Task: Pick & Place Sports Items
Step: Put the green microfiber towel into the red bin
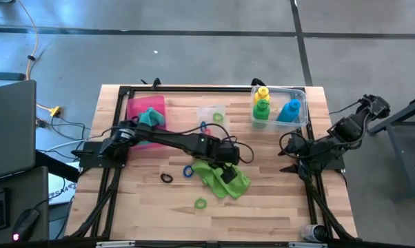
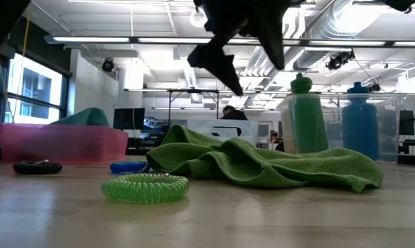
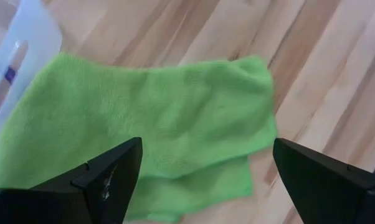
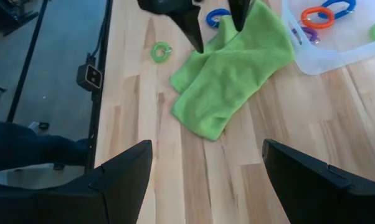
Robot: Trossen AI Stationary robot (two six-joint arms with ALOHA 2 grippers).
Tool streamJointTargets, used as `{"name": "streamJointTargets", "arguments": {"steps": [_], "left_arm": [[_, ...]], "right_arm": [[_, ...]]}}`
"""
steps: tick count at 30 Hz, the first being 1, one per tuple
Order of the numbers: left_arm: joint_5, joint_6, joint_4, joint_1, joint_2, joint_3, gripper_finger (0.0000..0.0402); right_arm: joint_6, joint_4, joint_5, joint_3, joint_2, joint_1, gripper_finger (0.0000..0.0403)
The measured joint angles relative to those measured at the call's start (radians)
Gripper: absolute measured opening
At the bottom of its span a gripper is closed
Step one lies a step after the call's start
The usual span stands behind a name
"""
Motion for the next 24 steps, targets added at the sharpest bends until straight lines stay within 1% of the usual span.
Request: {"name": "streamJointTargets", "arguments": {"steps": [2,5,13,15,18,20,22,24], "left_arm": [[0.0,-0.032,-0.029,0.001,0.003,-0.004,0.0353],[-0.01,-0.067,-0.025,0.003,0.016,0.0,0.0353],[-0.019,-0.108,-0.068,0.003,0.066,-0.003,0.0353],[-0.018,-0.113,-0.102,0.003,0.072,-0.004,0.0353],[-0.019,-0.115,-0.095,0.003,0.097,0.0,0.0353],[-0.018,-0.113,-0.121,0.003,0.108,-0.005,0.0353],[-0.018,-0.113,-0.093,0.003,0.118,-0.002,0.0353],[-0.01,-0.113,-0.112,0.003,0.127,-0.003,0.0353]], "right_arm": [[-0.001,0.0,0.007,0.0,0.0,0.0,0.0295],[-0.016,0.0,0.014,0.0,0.0,0.0,0.0295],[-0.023,0.002,0.032,0.0,0.0,0.0,0.0295],[-0.023,0.003,0.038,0.0,0.0,0.0,0.0295],[-0.023,0.003,0.045,0.0,0.0,0.0,0.0295],[-0.023,0.003,0.051,0.0,0.0,0.0,0.0295],[-0.024,0.003,0.058,0.0,0.0,0.0,0.0295],[-0.026,0.002,0.059,0.0,0.0,0.0,0.0295]]}}
